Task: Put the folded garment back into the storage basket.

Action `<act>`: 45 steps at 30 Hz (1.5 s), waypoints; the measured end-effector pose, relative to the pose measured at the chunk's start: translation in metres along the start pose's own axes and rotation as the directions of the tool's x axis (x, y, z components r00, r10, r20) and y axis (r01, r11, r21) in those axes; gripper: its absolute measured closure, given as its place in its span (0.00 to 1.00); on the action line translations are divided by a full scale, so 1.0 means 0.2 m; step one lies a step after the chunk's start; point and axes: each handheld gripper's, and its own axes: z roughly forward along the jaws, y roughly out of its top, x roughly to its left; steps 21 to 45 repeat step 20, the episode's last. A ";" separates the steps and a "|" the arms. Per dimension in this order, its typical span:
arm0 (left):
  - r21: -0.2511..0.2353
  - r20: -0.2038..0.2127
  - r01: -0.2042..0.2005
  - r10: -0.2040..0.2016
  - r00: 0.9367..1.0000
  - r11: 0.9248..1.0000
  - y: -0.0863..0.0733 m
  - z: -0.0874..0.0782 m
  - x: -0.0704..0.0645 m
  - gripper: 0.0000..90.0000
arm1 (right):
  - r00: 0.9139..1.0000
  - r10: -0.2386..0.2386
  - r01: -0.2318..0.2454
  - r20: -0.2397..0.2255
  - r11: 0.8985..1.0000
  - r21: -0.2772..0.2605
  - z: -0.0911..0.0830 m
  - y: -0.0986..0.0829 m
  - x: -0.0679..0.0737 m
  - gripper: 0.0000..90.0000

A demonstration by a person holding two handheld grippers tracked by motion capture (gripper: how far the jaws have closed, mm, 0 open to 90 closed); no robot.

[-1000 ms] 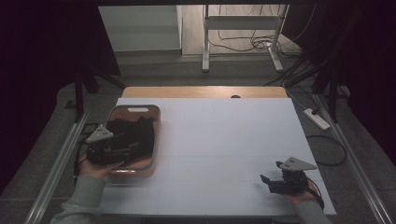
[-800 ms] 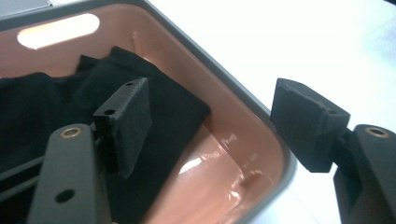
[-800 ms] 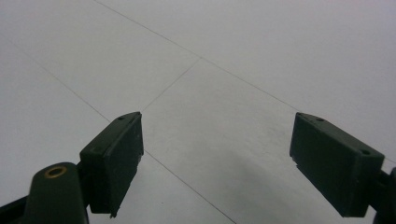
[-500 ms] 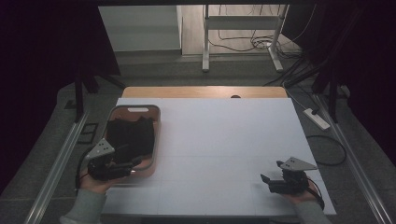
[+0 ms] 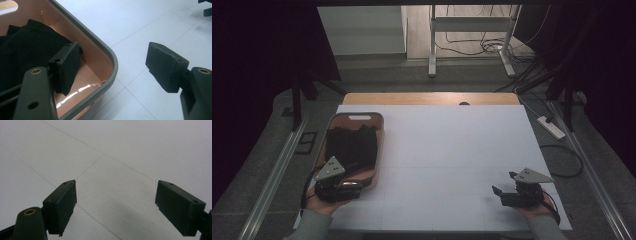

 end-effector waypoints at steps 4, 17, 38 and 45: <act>0.002 0.000 0.004 -0.004 1.000 1.000 0.00 0.01 0.00 0.31 | 1.000 -0.003 0.003 0.001 1.000 -0.005 0.00 0.00 0.00 0.20; 0.002 -0.004 0.017 -0.017 1.000 1.000 -0.01 0.02 0.02 0.31 | 1.000 -0.011 0.011 -0.002 1.000 -0.017 -0.01 0.00 0.01 0.20; 0.003 -0.004 0.019 -0.019 1.000 1.000 -0.01 0.02 0.02 0.30 | 1.000 -0.016 0.016 -0.002 1.000 -0.023 -0.01 0.01 0.01 0.20; 0.003 -0.004 0.019 -0.019 1.000 1.000 -0.01 0.02 0.02 0.30 | 1.000 -0.016 0.016 -0.002 1.000 -0.023 -0.01 0.01 0.01 0.20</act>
